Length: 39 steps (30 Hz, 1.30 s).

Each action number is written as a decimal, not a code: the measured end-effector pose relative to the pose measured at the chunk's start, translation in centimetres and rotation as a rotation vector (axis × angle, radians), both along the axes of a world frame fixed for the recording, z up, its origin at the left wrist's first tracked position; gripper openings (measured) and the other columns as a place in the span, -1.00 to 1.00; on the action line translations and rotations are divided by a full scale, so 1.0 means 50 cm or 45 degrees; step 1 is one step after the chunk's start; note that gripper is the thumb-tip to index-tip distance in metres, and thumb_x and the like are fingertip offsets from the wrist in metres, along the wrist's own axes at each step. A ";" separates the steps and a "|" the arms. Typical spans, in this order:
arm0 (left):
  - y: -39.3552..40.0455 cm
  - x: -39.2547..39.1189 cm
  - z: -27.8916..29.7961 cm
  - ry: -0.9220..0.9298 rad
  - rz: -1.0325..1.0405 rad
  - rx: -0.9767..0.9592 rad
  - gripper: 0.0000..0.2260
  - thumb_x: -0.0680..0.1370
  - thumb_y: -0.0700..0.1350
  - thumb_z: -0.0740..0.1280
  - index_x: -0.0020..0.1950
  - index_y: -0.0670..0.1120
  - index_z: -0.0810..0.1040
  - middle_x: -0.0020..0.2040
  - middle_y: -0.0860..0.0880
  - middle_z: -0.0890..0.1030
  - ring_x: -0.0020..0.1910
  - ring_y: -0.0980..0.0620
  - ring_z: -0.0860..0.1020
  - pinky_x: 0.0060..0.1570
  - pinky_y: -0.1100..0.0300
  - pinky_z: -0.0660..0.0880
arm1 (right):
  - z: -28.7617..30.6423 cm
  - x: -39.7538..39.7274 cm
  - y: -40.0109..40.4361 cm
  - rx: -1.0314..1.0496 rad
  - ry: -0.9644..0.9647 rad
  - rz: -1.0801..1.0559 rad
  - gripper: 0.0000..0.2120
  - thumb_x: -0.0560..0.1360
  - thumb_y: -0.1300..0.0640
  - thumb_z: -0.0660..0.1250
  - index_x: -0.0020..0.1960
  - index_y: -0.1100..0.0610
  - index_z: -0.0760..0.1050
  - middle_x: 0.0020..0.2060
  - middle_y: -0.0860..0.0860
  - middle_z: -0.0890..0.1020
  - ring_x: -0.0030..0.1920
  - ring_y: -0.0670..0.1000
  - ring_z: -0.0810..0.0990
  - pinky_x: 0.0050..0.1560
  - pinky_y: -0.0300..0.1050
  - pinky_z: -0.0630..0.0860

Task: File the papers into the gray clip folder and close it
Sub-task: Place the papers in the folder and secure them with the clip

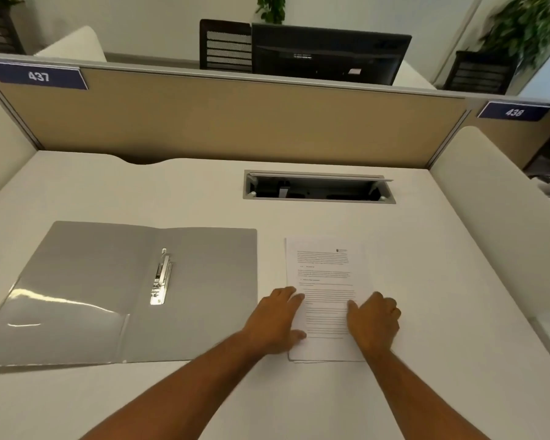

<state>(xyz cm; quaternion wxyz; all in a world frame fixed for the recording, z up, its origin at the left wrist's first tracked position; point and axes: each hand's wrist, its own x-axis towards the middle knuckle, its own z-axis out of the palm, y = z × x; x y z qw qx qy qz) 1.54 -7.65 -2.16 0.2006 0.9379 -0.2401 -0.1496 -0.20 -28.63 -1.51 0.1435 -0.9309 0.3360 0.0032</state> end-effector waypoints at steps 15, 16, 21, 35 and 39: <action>-0.028 -0.012 -0.020 -0.022 -0.013 0.191 -0.22 0.46 0.22 0.38 0.57 -0.02 0.15 0.58 -0.01 0.18 0.52 -0.05 0.19 0.49 0.00 0.19 | 0.017 0.080 -0.048 0.449 0.224 -0.338 -0.33 0.48 -0.20 0.33 0.34 0.28 0.30 0.29 0.23 0.43 0.29 0.23 0.41 0.26 0.16 0.41; -0.028 -0.012 -0.019 -0.022 -0.014 0.191 -0.22 0.46 0.22 0.38 0.57 -0.02 0.15 0.58 -0.01 0.18 0.51 -0.04 0.20 0.49 0.00 0.20 | 0.015 0.084 -0.049 0.477 0.234 -0.325 -0.34 0.48 -0.23 0.31 0.33 0.27 0.33 0.29 0.22 0.45 0.28 0.23 0.43 0.26 0.15 0.42; -0.026 -0.011 -0.020 -0.026 -0.015 0.187 -0.22 0.45 0.23 0.38 0.56 -0.01 0.16 0.57 0.00 0.20 0.50 -0.03 0.22 0.47 0.00 0.22 | 0.010 0.095 -0.048 0.611 0.213 -0.255 -0.35 0.46 -0.35 0.25 0.23 0.20 0.47 0.19 0.20 0.53 0.19 0.21 0.48 0.19 0.13 0.46; -0.025 -0.010 -0.027 -0.029 -0.007 0.171 -0.20 0.44 0.24 0.39 0.57 -0.01 0.15 0.58 0.00 0.19 0.52 -0.02 0.20 0.47 0.01 0.20 | 0.038 0.080 -0.147 0.735 0.101 0.180 -0.80 0.55 0.13 0.33 0.02 0.29 0.52 -0.04 0.17 0.66 -0.10 0.18 0.66 0.02 0.16 0.64; -0.024 -0.004 -0.018 -0.034 -0.026 0.168 -0.22 0.43 0.23 0.40 0.55 -0.02 0.20 0.55 0.00 0.24 0.47 -0.02 0.26 0.44 0.02 0.27 | 0.039 0.076 -0.146 0.705 0.063 0.225 -0.87 0.55 0.15 0.33 -0.03 0.23 0.53 -0.07 0.10 0.66 -0.16 0.13 0.66 -0.06 0.07 0.65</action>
